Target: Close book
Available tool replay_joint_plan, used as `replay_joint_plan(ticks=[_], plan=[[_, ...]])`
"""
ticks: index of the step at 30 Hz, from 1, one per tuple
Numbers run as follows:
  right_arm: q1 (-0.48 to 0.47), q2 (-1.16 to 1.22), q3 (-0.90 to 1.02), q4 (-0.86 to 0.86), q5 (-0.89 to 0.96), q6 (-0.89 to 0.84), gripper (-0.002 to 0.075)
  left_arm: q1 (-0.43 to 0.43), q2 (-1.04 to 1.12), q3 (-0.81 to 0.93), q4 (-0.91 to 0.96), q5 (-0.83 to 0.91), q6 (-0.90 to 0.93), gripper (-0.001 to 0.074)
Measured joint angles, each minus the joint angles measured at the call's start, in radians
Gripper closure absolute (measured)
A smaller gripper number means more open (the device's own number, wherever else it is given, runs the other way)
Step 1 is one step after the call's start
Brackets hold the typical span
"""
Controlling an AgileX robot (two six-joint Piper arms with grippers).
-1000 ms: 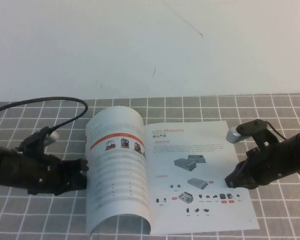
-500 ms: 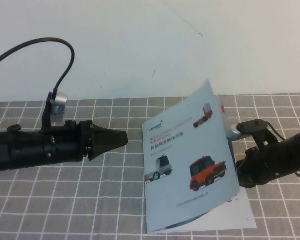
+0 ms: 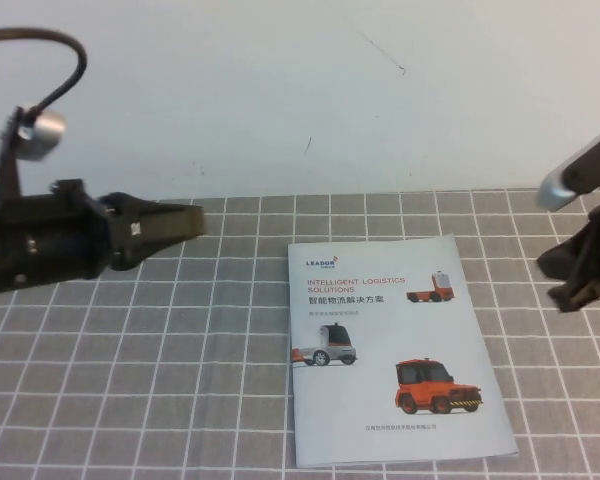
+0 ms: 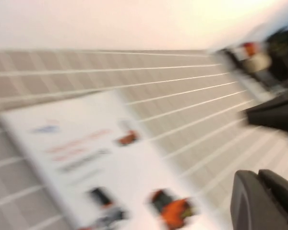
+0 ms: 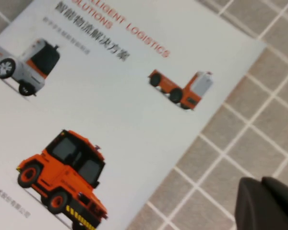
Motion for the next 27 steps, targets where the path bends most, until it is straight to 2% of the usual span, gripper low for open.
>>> replay_joint_plan(ticks=[9,13,16,21,27], plan=[[-0.031,-0.279,0.007,-0.229,0.113,0.212,0.0729,0.026,-0.348,0.000,0.429,-0.379,-0.149,0.0738],[-0.050,-0.399,0.031,-0.381,0.156,0.372,0.0729,0.026,-0.450,0.000,0.613,-0.451,-0.239,0.0738],[-0.065,-0.488,0.073,-0.535,0.175,0.507,0.0729,0.026,-0.518,0.013,0.803,-0.496,-0.393,0.0738],[-0.069,-0.650,0.179,-0.757,0.183,0.711,0.0729,0.026,-0.656,0.121,1.035,-0.632,-0.623,0.0738],[-0.069,-0.868,0.325,-0.813,0.187,0.800,0.0729,0.026,-0.878,0.357,1.082,-0.850,-0.684,0.0738]])
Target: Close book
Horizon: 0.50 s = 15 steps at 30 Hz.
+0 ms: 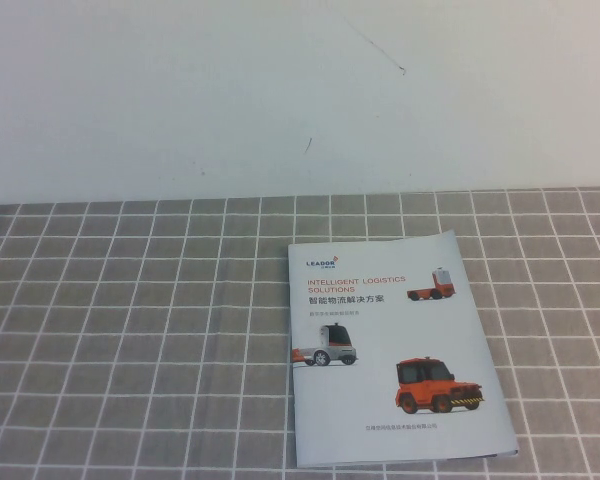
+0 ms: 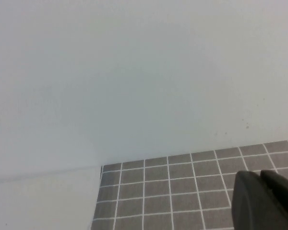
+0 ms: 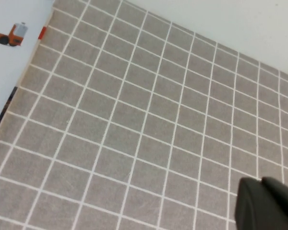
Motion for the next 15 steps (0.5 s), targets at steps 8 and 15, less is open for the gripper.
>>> replay_joint_plan(ticks=[8,15], plan=[[0.000,-0.362,0.191,0.083,-0.040,0.000,0.0729,-0.002,-0.246,0.226,0.001,-0.058,-0.007,0.0738],[0.000,-0.540,0.321,0.139,-0.056,-0.001,0.0729,-0.002,-0.306,0.278,-0.001,-0.093,-0.024,0.0738]])
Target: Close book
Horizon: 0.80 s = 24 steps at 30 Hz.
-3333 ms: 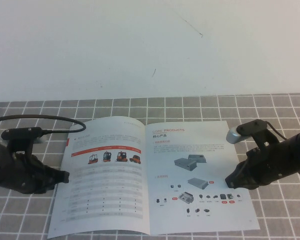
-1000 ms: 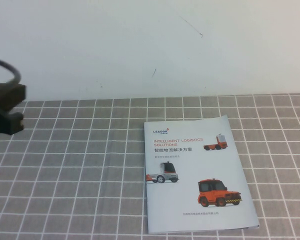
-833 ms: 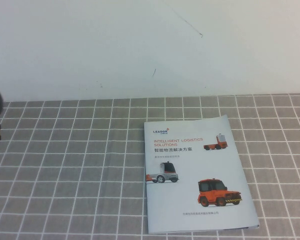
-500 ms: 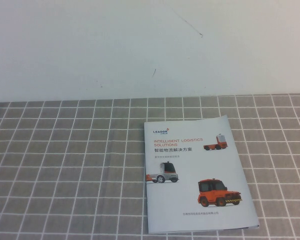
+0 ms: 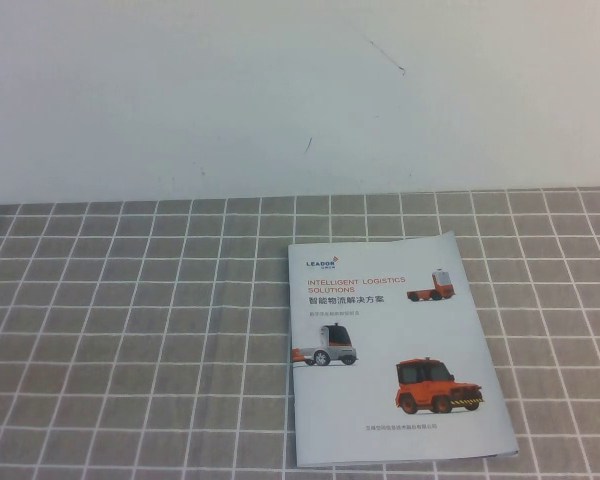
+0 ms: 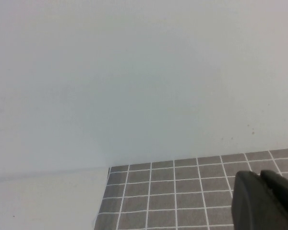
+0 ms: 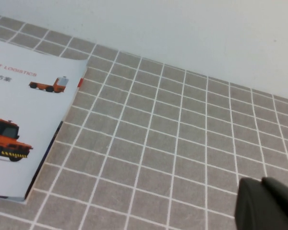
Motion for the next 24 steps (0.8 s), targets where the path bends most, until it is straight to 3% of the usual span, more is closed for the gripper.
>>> replay_joint_plan(ticks=[15,24], plan=[[0.000,-0.015,0.013,0.034,0.046,0.009,0.0729,0.000,0.000,0.007,-0.061,0.000,-0.002,0.0738],[0.000,-0.015,0.013,0.034,0.048,0.009,0.0729,0.000,0.000,0.007,-0.065,0.092,-0.002,0.0738]])
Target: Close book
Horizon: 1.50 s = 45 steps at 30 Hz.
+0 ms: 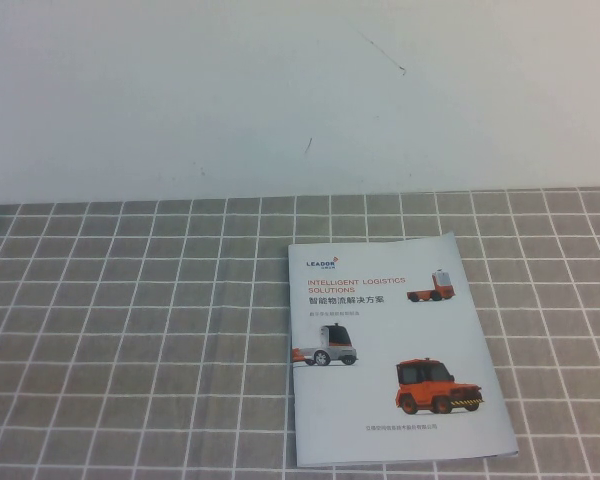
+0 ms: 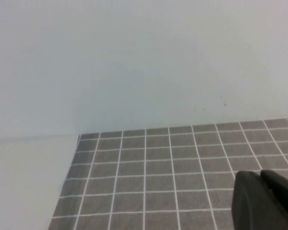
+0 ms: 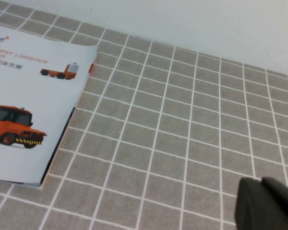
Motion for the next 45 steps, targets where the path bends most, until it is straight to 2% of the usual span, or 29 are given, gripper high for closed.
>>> replay_joint_plan(ticks=[8,16,22,27,31,39,45], plan=[[0.000,0.000,0.000,0.000,0.000,0.000,0.0729,-0.008,-0.002,0.000,0.000,0.103,0.000,0.0738],[0.000,0.000,0.000,0.001,0.000,0.000,0.0729,-0.134,-0.140,0.076,0.036,0.171,0.002,0.0738],[0.000,0.000,0.000,0.001,0.002,0.000,0.0729,-0.141,-0.258,0.253,0.055,0.218,0.002,0.0738],[0.000,0.000,0.000,0.001,0.002,0.000,0.0729,-0.141,-0.263,0.253,0.057,0.214,0.004,0.0738],[0.000,0.000,0.000,0.002,0.002,0.000,0.0729,-0.141,-0.263,0.253,0.175,0.199,0.002,0.0738],[0.000,0.000,0.000,0.002,0.002,0.000,0.0729,-0.141,-0.266,0.253,0.275,0.191,-0.239,0.0738],[0.000,0.000,0.000,0.002,0.002,0.000,0.0729,-0.141,-0.266,0.253,0.278,0.191,-0.279,0.0738]])
